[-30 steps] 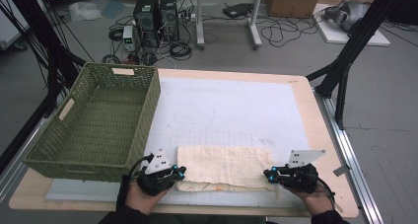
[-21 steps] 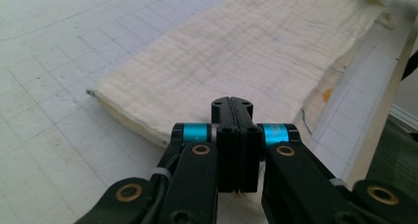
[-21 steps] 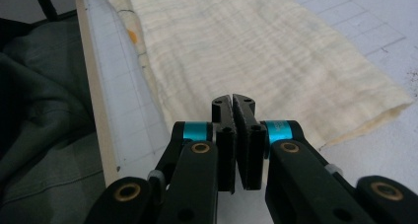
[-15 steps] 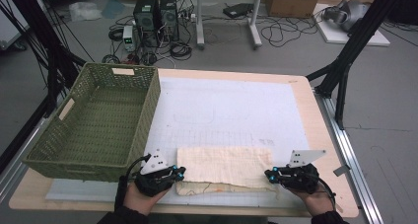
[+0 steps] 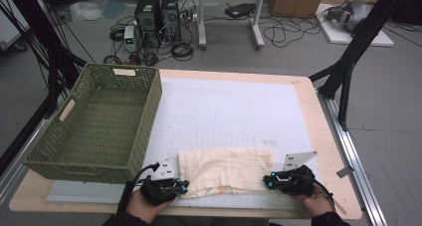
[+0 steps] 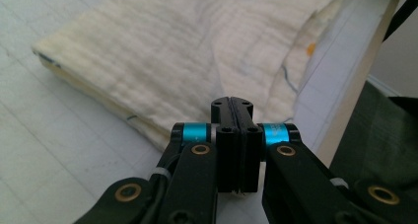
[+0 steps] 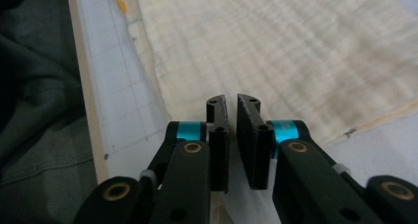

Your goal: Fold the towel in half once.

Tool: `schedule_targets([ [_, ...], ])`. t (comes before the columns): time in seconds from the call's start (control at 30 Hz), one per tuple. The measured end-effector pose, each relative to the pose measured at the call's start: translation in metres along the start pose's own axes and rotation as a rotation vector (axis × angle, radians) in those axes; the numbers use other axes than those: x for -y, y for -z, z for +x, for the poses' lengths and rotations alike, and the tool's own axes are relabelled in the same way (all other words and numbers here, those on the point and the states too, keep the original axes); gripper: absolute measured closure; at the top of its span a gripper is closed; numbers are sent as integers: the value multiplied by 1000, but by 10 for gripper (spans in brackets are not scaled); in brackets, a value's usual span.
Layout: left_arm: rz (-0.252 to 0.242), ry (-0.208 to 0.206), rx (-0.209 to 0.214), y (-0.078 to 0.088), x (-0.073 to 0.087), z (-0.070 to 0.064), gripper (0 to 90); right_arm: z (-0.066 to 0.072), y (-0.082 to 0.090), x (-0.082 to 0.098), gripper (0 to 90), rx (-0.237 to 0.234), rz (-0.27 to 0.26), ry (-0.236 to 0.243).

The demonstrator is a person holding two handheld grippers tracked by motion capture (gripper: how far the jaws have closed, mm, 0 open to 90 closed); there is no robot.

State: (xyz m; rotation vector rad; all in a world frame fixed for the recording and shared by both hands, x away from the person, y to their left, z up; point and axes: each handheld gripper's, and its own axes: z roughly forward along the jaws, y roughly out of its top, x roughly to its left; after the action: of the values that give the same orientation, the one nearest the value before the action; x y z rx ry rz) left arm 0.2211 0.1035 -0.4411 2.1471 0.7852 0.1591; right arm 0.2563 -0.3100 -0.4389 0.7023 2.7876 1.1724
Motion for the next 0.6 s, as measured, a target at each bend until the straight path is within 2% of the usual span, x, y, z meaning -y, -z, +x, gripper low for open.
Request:
schedule_targets([
  [0.1,-1,16,0,-1,2,2,882,1,-2,-1,776,-13,-1,-2],
  [0.17,-3,13,-4,-2,1,1,883,1,-2,-1,818,2,8,18],
  [0.2,-7,9,-6,-2,1,1,883,2,-1,-2,868,4,13,21],
  [0.23,-9,6,-9,-1,0,1,884,2,-1,-2,886,-6,16,25],
  [0.3,-31,7,-13,2,-1,1,885,3,1,-3,891,5,26,44],
  [0.47,-71,16,-9,8,-5,0,885,5,13,-5,892,15,-22,45],
  [0.6,-75,12,5,9,-6,-1,885,3,17,-1,892,21,-24,33],
])
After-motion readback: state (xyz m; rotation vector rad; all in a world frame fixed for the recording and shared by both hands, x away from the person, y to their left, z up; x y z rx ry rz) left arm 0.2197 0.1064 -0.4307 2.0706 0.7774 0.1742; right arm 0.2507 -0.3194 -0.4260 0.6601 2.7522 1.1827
